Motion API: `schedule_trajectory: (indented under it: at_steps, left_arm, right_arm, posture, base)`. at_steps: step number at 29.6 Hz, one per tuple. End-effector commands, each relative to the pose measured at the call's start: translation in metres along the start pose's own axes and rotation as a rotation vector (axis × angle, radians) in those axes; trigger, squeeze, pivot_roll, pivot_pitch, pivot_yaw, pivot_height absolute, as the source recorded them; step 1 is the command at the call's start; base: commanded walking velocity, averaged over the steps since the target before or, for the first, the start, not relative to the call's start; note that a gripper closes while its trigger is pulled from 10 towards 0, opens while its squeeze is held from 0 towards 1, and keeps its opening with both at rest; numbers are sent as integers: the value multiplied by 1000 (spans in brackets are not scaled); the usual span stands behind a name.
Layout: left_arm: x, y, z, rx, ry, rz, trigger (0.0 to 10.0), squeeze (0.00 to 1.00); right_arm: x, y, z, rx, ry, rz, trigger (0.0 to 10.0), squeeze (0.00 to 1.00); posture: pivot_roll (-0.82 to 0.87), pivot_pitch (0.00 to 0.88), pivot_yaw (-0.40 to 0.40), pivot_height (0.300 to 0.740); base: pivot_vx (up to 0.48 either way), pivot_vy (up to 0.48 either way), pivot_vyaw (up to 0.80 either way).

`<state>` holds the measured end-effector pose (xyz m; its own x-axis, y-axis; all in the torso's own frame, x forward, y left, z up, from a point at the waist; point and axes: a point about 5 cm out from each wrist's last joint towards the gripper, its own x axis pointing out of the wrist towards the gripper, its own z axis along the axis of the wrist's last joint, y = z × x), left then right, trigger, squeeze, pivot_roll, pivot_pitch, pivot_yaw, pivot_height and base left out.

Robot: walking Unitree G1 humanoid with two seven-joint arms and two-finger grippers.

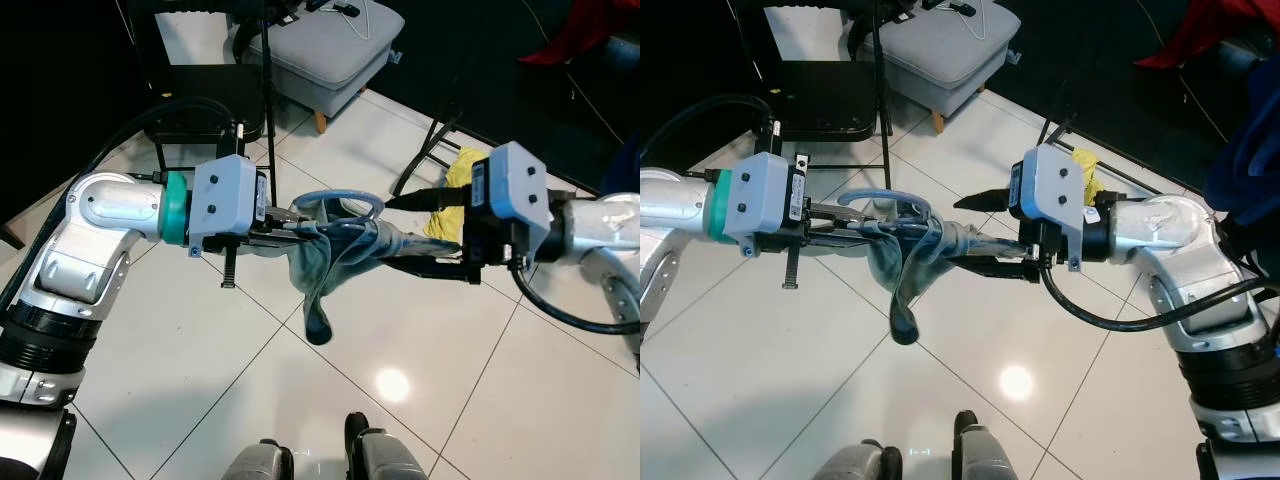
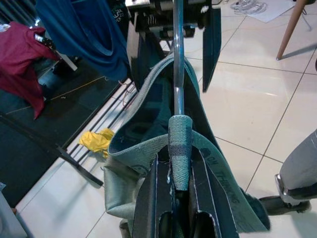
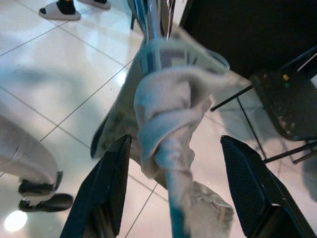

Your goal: Hang hanger

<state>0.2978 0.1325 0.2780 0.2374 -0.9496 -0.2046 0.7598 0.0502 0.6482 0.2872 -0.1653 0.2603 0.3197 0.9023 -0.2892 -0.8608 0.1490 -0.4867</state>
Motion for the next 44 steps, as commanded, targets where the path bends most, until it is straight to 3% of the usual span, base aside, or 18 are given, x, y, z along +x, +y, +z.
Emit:
schedule_trajectory:
  at_steps: [1,5,6,9,10,11,12,32,41,43,44]
  left_arm:
    - [0,1,9,26,-28,-13,10000,0]
    - [0,1,11,29,-34,-16,10000,0]
    - [1,1,12,31,-37,-18,10000,0]
    - [1,2,13,32,-39,-19,10000,0]
    - [1,2,13,33,-40,-20,10000,0]
    - [1,2,13,33,-40,-20,10000,0]
    - [1,2,14,34,-41,-22,10000,0]
    - [8,-7,21,35,-77,-59,10000,0]
    - [10,-4,19,47,-66,-28,10000,0]
    - [10,-4,19,47,-68,-25,10000,55]
    - [11,-3,19,24,-76,-24,10000,1000]
  right_arm:
    - [2,4,-6,5,20,21,10000,0]
    - [2,4,-7,10,22,26,10000,0]
    - [3,4,-7,9,21,28,8000,0]
    - [3,4,-7,8,20,30,8000,0]
    - [3,3,-6,7,13,30,3725,0]
    - [3,3,-6,7,13,30,3725,0]
    - [4,2,-4,9,3,33,157,0]
    - [16,8,-13,-5,41,123,0,0]
    - [17,8,-10,18,3,113,0,0]
    - [17,8,-10,22,-2,108,0,0]
    - [16,8,-10,24,-3,105,0,0]
  posture:
    - [4,103,66,740]
    - [6,106,68,740]
    - [6,107,69,740]
    - [6,107,69,740]
    - [7,108,69,740]
    - [7,108,69,740]
    - [7,107,69,740]
    - [9,111,67,740]
    - [8,111,69,740]
    - [7,110,69,740]
    - [7,110,70,740]
  base:
    - [0,0,0]
    - [0,0,0]
    - [0,0,0]
    - [0,0,0]
    - [0,0,0]
    - [0,0,0]
    - [0,0,0]
    - [0,0,0]
    - [0,0,0]
    - [0,0,0]
    - [0,0,0]
